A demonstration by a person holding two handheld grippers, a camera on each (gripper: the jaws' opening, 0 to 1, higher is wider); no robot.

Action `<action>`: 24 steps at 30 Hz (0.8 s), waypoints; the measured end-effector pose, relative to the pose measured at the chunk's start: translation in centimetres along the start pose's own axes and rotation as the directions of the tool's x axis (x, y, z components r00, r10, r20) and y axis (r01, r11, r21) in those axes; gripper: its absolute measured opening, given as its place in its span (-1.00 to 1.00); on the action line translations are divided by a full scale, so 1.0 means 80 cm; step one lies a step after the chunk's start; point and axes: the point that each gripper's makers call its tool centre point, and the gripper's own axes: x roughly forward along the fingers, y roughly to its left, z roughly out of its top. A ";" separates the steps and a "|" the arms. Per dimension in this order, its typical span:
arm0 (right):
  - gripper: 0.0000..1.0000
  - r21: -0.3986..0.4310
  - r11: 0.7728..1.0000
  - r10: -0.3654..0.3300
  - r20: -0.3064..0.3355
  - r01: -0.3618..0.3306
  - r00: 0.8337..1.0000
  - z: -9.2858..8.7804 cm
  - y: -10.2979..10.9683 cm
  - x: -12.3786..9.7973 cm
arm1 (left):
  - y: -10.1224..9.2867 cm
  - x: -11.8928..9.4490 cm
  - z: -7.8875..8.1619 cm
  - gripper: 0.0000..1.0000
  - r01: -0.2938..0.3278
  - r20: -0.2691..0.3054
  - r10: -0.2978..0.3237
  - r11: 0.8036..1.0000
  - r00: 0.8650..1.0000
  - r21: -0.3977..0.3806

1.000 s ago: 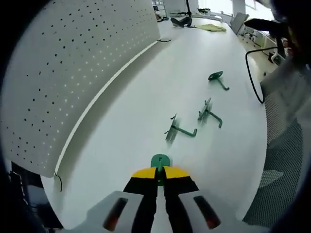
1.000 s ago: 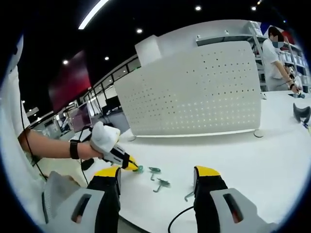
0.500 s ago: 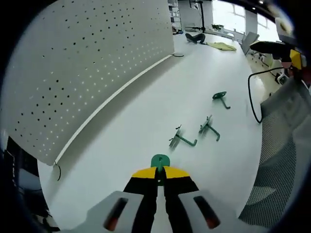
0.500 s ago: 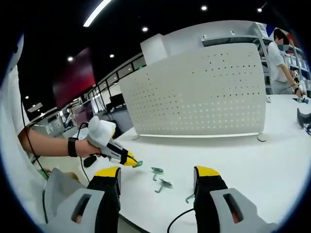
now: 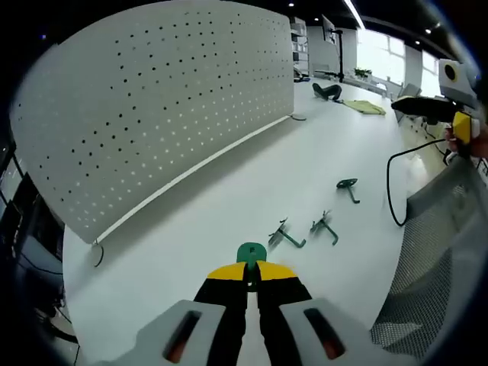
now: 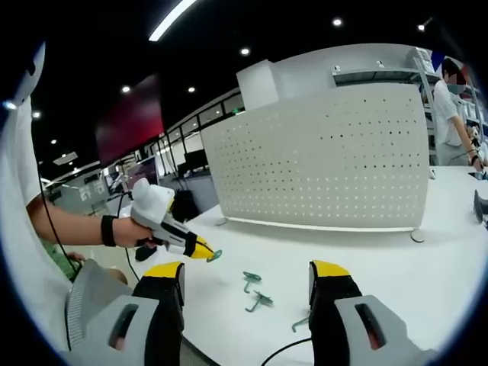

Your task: Insert the hook assembly into the mounting plate slot until the hook locks in place.

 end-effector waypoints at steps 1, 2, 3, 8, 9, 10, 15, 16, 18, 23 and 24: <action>0.35 -0.003 1.000 0.009 -0.003 -0.009 1.000 0.000 0.002 0.000 | 0.001 -0.002 0.002 -0.93 -0.007 0.010 0.007 1.000 1.000 -0.011; 0.36 -0.001 1.000 0.014 -0.004 -0.014 1.000 0.000 0.002 0.001 | 0.001 -0.005 0.003 -0.93 -0.012 0.019 0.013 1.000 1.000 -0.025; 0.36 -0.002 1.000 0.018 -0.004 -0.018 1.000 0.001 0.003 0.001 | 0.001 -0.009 0.007 -0.93 -0.018 0.037 0.020 0.999 0.999 -0.040; 0.36 -0.012 0.999 0.039 -0.009 -0.039 0.999 0.003 0.007 0.003 | 0.003 -0.024 0.016 -0.93 -0.046 0.081 0.052 0.996 0.995 -0.077; 0.35 -0.017 0.999 0.044 -0.012 -0.044 0.999 0.003 0.009 0.003 | 0.004 -0.028 0.017 -0.93 -0.054 0.088 0.063 0.994 0.994 -0.094; 0.35 -0.022 0.999 0.047 -0.014 -0.047 0.999 0.003 0.009 0.003 | 0.005 -0.031 0.019 -0.93 -0.062 0.099 0.073 0.992 0.992 -0.105; 0.35 -0.028 0.998 0.055 -0.019 -0.055 0.998 0.004 0.012 0.004 | 0.014 -0.042 0.026 -0.93 -0.086 0.149 0.110 0.983 0.983 -0.165; 0.35 -0.029 0.998 0.056 -0.019 -0.057 0.998 0.004 0.013 0.004 | 0.014 -0.043 0.027 -0.93 -0.087 0.154 0.113 0.982 0.982 -0.169; 0.34 -0.032 0.997 0.063 -0.023 -0.064 0.998 0.005 0.017 0.003 | 0.015 -0.048 0.030 -0.93 -0.091 0.172 0.122 0.980 0.978 -0.177; 0.34 -0.052 0.995 0.081 -0.033 -0.083 0.996 0.006 0.026 0.002 | 0.015 -0.058 0.040 -0.93 -0.097 0.218 0.141 0.975 0.966 -0.201; 0.34 -0.051 0.995 0.082 -0.036 -0.084 0.996 0.005 0.027 0.002 | 0.016 -0.061 0.043 -0.93 -0.102 0.229 0.148 0.974 0.962 -0.202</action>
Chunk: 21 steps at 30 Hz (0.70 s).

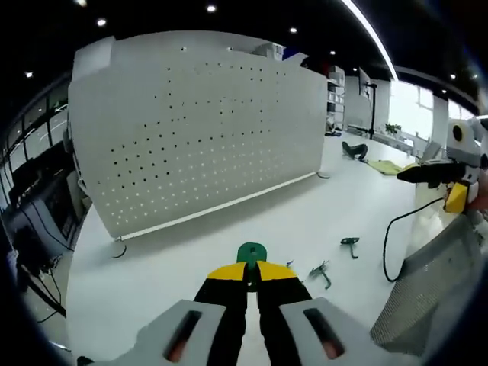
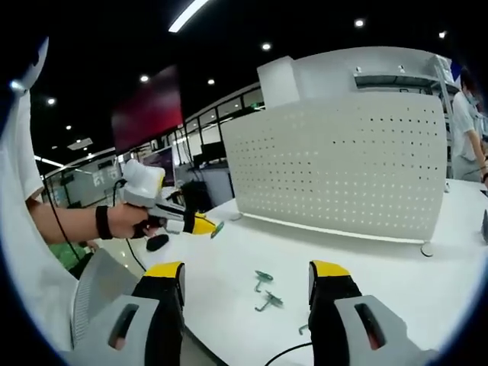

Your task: Insert the hook assembly into the mounting plate slot until the hook locks in place.

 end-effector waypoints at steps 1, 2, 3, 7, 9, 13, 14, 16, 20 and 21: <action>0.34 0.001 1.000 0.002 -0.002 -0.002 1.000 -0.001 0.001 0.000 | -0.001 0.000 0.003 -0.93 0.003 0.013 -0.003 1.000 1.000 -0.004; 0.34 0.001 1.000 0.006 -0.007 -0.006 1.000 -0.001 0.003 0.000 | -0.002 -0.001 0.006 -0.93 0.008 0.022 -0.008 1.000 1.000 -0.015; 0.34 -0.002 1.000 0.007 -0.009 -0.007 1.000 -0.002 0.004 -0.001 | -0.002 -0.001 0.010 -0.93 0.008 0.032 -0.007 1.000 0.999 -0.024; 0.34 -0.038 0.999 0.007 -0.042 -0.008 0.999 -0.006 0.006 -0.001 | 0.006 -0.003 0.026 -0.93 -0.020 0.078 0.022 1.000 0.997 -0.022; 0.34 -0.037 0.999 0.007 -0.047 -0.008 0.999 -0.007 0.006 -0.001 | 0.009 -0.002 0.031 -0.93 -0.019 0.085 0.022 0.999 0.996 -0.037; 0.36 -0.033 0.999 0.000 -0.046 -0.002 0.999 -0.003 0.006 0.001 | 0.022 -0.001 0.046 -0.93 -0.031 0.115 0.036 0.998 0.993 -0.050; 0.36 -0.032 0.999 -0.001 -0.045 0.000 0.999 -0.002 0.005 0.001 | 0.024 -0.001 0.049 -0.93 -0.034 0.118 0.039 0.998 0.992 -0.045; 0.36 -0.033 0.999 0.000 -0.045 -0.001 0.999 -0.001 0.007 0.002 | 0.031 0.000 0.057 -0.93 -0.043 0.132 0.048 0.998 0.990 -0.044; 0.38 -0.045 0.999 -0.002 -0.058 -0.001 0.998 -0.003 0.008 0.003 | 0.045 -0.002 0.073 -0.93 -0.074 0.174 0.082 0.996 0.981 -0.050; 0.38 -0.046 0.999 -0.003 -0.059 0.000 0.998 -0.003 0.008 0.003 | 0.047 -0.002 0.077 -0.93 -0.077 0.188 0.085 0.996 0.978 -0.052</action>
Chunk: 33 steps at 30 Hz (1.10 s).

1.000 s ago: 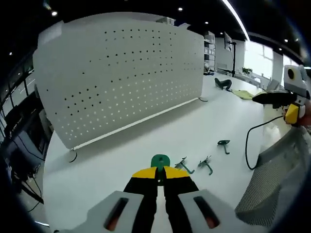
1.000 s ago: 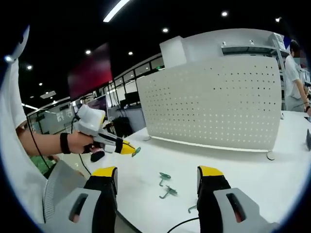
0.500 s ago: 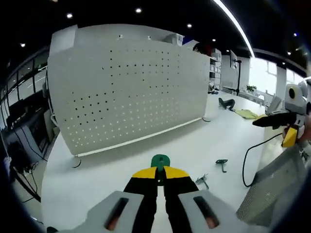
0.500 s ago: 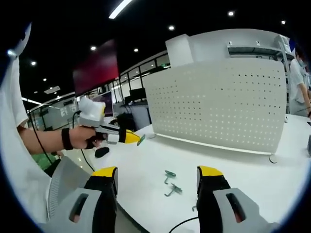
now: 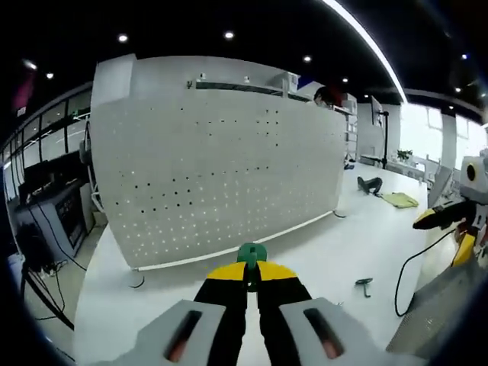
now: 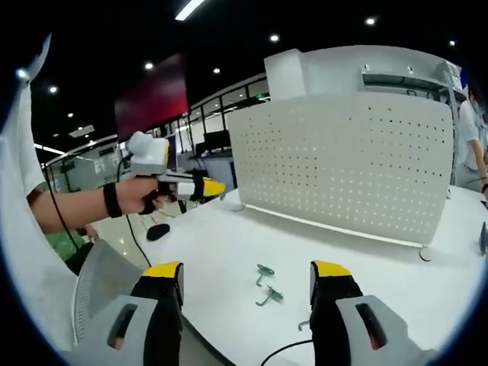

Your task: Insert the hook assembly into the mounting plate slot until the hook locks in place.

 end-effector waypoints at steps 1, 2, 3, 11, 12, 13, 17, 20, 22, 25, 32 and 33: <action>0.38 0.002 1.000 0.000 -0.004 0.000 1.000 -0.001 0.000 0.000 | 0.002 0.001 0.003 -0.93 -0.002 0.013 0.002 1.000 1.000 -0.001; 0.38 0.003 1.000 -0.001 -0.009 0.001 1.000 -0.002 0.000 0.000 | 0.003 0.003 0.004 -0.93 -0.001 0.012 0.001 1.000 1.000 0.002; 0.38 0.002 1.000 -0.005 -0.011 0.005 1.000 -0.002 -0.001 0.000 | 0.003 0.003 0.004 -0.93 -0.001 0.015 0.001 1.000 1.000 0.004; 0.37 0.011 0.999 -0.039 -0.005 0.039 0.999 -0.003 -0.003 -0.006 | 0.011 0.013 0.032 -0.93 -0.024 0.089 0.023 1.000 0.996 0.008; 0.37 0.013 0.999 -0.044 -0.005 0.044 0.999 -0.004 -0.004 -0.008 | 0.013 0.014 0.034 -0.93 -0.028 0.094 0.027 1.000 0.995 0.009; 0.37 0.014 0.999 -0.046 -0.004 0.046 0.999 -0.004 -0.004 -0.008 | 0.014 0.016 0.039 -0.93 -0.033 0.106 0.032 0.999 0.994 0.004; 0.37 0.018 0.998 -0.063 0.003 0.063 0.998 -0.003 -0.006 -0.013 | 0.019 0.019 0.055 -0.93 -0.053 0.146 0.052 0.999 0.988 0.003; 0.39 0.020 0.997 -0.072 0.009 0.072 0.997 -0.002 -0.007 -0.016 | 0.022 0.022 0.065 -0.93 -0.056 0.173 0.056 0.998 0.983 -0.003; 0.39 0.016 0.997 -0.077 0.006 0.077 0.997 -0.001 -0.008 -0.017 | 0.024 0.023 0.070 -0.93 -0.060 0.184 0.060 0.998 0.981 -0.004; 0.39 0.016 0.996 -0.087 0.013 0.086 0.996 0.001 -0.009 -0.018 | 0.029 0.026 0.081 -0.93 -0.073 0.217 0.072 0.997 0.974 -0.003; 0.39 0.012 0.995 -0.103 0.005 0.103 0.995 0.000 -0.009 -0.021 | 0.040 0.034 0.097 -0.93 -0.089 0.248 0.090 0.996 0.965 -0.012; 0.39 0.014 0.994 -0.105 0.004 0.105 0.994 0.000 -0.009 -0.021 | 0.043 0.035 0.099 -0.93 -0.099 0.250 0.101 0.995 0.963 -0.022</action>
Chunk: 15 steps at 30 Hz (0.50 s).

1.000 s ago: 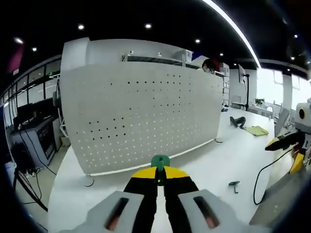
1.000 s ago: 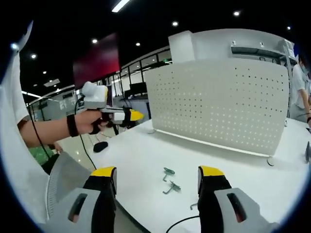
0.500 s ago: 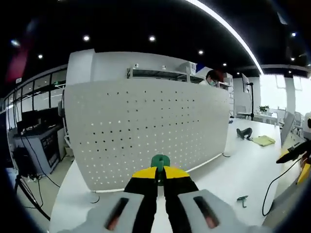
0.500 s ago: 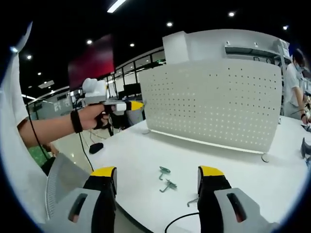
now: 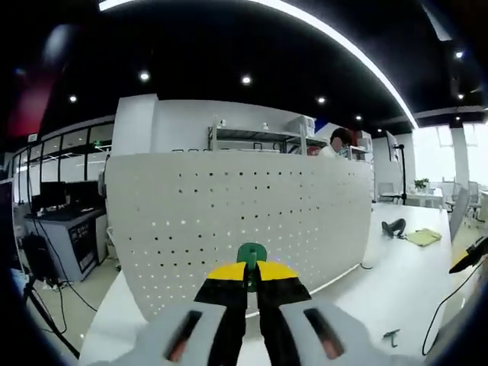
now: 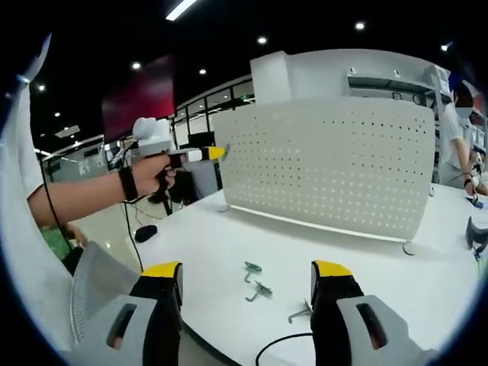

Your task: Insert the hook assembly into the mounting plate slot until the hook locks in place.

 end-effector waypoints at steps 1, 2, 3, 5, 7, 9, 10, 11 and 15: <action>0.39 0.000 1.000 -0.002 0.002 0.002 1.000 0.000 0.000 0.000 | 0.001 0.001 0.002 -0.93 -0.002 0.006 0.002 1.000 1.000 0.002; 0.39 0.001 1.000 -0.005 0.003 0.005 1.000 0.001 -0.001 0.000 | 0.001 0.003 0.005 -0.93 -0.006 0.014 0.006 1.000 1.000 0.001; 0.39 0.002 1.000 -0.006 0.003 0.006 1.000 0.001 -0.001 0.000 | 0.002 0.005 0.007 -0.93 -0.007 0.016 0.007 1.000 1.000 0.000; 0.39 -0.001 1.000 -0.010 0.005 0.010 1.000 0.002 -0.001 0.000 | 0.004 0.008 0.011 -0.93 -0.017 0.025 0.017 1.000 1.000 0.001; 0.39 -0.002 1.000 -0.015 0.004 0.015 1.000 0.002 -0.002 0.000 | 0.007 0.012 0.014 -0.93 -0.024 0.032 0.024 1.000 0.999 0.002; 0.38 -0.002 1.000 -0.019 0.004 0.019 1.000 0.002 -0.004 -0.001 | 0.008 0.016 0.018 -0.93 -0.023 0.043 0.023 1.000 0.999 0.004; 0.38 -0.002 1.000 -0.020 0.004 0.020 1.000 0.002 -0.004 -0.001 | 0.008 0.018 0.020 -0.93 -0.024 0.046 0.024 1.000 0.999 0.006; 0.38 -0.002 1.000 -0.021 0.003 0.021 1.000 0.003 -0.005 -0.001 | 0.010 0.020 0.021 -0.93 -0.031 0.051 0.030 0.999 0.998 0.010; 0.38 -0.005 1.000 -0.030 0.004 0.030 1.000 0.004 -0.011 -0.004 | 0.015 0.026 0.033 -0.93 -0.045 0.084 0.043 0.999 0.996 0.020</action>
